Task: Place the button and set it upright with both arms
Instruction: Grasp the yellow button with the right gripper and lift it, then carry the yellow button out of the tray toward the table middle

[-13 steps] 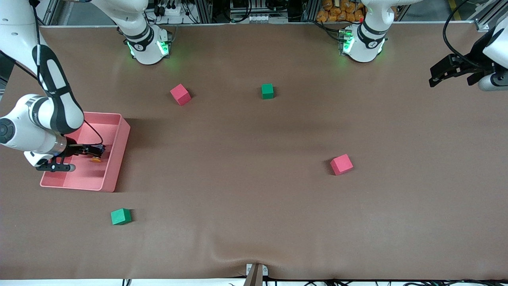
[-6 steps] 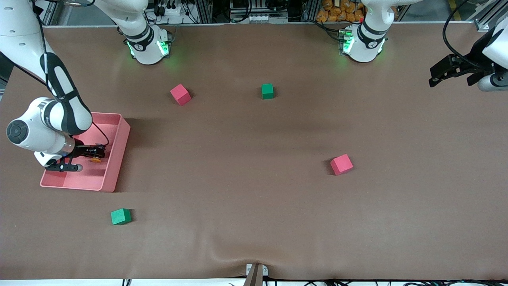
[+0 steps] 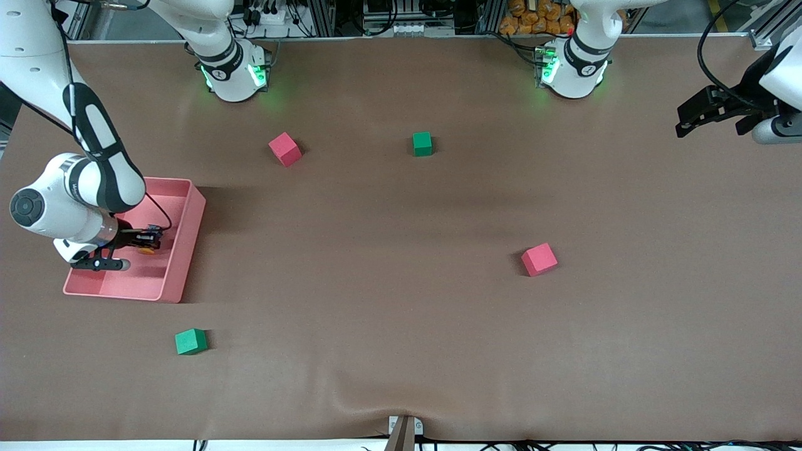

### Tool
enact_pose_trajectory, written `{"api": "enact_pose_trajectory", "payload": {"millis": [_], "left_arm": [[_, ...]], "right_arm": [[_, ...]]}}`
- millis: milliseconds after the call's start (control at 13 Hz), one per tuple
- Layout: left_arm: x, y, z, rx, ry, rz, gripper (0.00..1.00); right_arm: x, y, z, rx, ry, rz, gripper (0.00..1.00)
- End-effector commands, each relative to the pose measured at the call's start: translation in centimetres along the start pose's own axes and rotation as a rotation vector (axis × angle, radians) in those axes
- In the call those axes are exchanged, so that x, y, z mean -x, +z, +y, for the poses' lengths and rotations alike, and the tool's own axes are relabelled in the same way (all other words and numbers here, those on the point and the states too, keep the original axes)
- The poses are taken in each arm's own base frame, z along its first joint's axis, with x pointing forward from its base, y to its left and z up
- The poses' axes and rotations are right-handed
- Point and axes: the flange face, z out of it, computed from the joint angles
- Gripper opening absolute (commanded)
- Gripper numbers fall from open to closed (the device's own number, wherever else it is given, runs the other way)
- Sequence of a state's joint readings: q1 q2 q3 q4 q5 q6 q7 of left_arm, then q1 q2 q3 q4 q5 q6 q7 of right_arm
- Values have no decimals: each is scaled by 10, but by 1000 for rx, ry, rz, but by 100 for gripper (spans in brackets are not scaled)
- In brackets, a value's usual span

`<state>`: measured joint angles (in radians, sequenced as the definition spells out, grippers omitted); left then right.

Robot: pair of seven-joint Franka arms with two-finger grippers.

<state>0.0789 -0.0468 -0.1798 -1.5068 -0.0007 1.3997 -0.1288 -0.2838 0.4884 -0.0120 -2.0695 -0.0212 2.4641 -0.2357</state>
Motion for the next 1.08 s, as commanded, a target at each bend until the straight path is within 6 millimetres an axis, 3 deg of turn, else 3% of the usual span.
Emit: {"api": "enact_pose_trajectory", "payload": {"millis": [0,154,386,540,772,1004], "left_arm": [[-1,1,3,-12,9,-6,100],[-1,2,4,-11,9,-7,100],[-1,1,6,-12,12,-5,100],[-1,2,6,-12,14,-7,100],[0,0,4,-11,9,-6,100],[-1,1,4,-12,8,-7,100]], "right_arm": [[1,-7,3,2,-9,31,0],[-11,-28,6,2,-10,22,0],[-38,-87,6,-10,-20,-44,0],[-56,-132,-6,-13,-36,-76,0],[-76,-192,-58,-11,-74,-110,0],[-88,-231,-167,-26,-23,-98,0]]}}
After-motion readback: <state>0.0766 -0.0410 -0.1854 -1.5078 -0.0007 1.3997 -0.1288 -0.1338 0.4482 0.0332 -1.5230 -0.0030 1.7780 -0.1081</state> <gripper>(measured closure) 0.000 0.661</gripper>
